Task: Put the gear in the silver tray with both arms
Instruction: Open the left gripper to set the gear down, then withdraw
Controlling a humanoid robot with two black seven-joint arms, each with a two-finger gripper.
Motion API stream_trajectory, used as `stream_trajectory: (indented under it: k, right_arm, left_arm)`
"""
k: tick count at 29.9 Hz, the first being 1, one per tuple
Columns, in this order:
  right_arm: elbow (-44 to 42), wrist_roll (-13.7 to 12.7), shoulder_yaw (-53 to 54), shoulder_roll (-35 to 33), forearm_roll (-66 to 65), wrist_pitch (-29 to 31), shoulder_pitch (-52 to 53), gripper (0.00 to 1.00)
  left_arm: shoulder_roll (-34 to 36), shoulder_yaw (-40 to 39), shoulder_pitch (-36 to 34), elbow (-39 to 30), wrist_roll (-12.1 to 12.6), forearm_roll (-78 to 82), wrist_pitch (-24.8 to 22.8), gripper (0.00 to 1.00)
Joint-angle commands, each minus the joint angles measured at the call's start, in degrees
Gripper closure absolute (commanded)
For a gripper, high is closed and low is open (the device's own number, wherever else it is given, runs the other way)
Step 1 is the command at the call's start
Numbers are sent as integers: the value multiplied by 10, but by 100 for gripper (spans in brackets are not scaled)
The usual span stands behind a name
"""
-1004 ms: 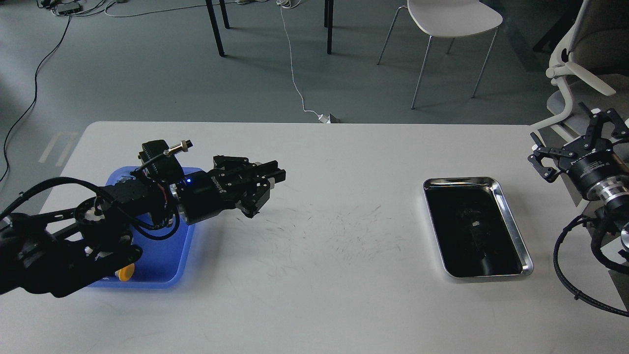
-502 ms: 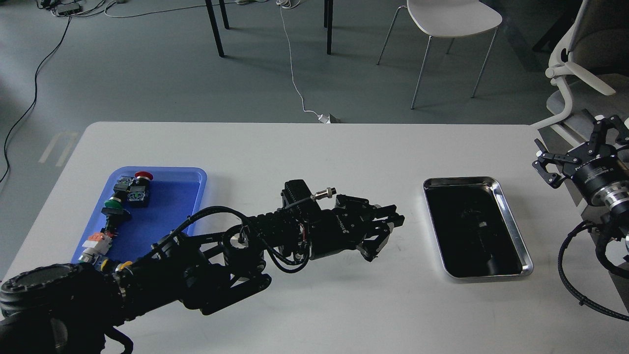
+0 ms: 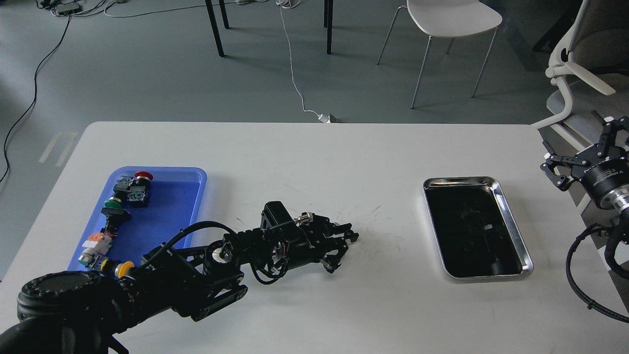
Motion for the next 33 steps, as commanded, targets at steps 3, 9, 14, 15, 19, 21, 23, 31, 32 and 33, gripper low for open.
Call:
stream_trajectory:
  k: [3, 9, 14, 15, 19, 21, 23, 31, 32, 33]
  right_arm:
    - [-1, 0, 0, 2, 0, 0, 4, 4]
    - [3, 0, -1, 2, 0, 0, 10, 4]
    - [5, -2, -6, 3, -2, 0, 25, 4]
    - [10, -2, -7, 3, -3, 0, 29, 4]
    - [45, -4, -7, 3, -56, 0, 54, 4]
    - [68, -7, -7, 4, -91, 0, 69, 4]
    - [87, -8, -8, 10, -130, -15, 86, 4]
    - [103, -23, -175, 67, -270, -48, 226, 4]
    - [104, -26, -219, 73, -278, -51, 255, 4]
    - [107, -27, -266, 81, -286, -56, 287, 3]
  left_arm:
    - [0, -1, 6, -26, -1, -1, 16, 73]
    - [0, -2, 9, -58, -16, -46, 39, 42]
    - [0, -1, 8, -78, -24, -70, 53, 29]
    - [0, -1, 7, -78, -24, -76, 60, 27]
    - [0, -11, -3, -78, -30, -129, 70, 21]
    - [0, -26, -18, -78, -31, -162, 71, 20]
    - [0, -50, -31, -78, -31, -195, 71, 19]
    - [28, -128, -100, -78, -30, -413, 68, 16]
    - [47, -128, -108, -78, -30, -450, 67, 16]
    - [67, -129, -116, -78, -30, -492, 66, 16]
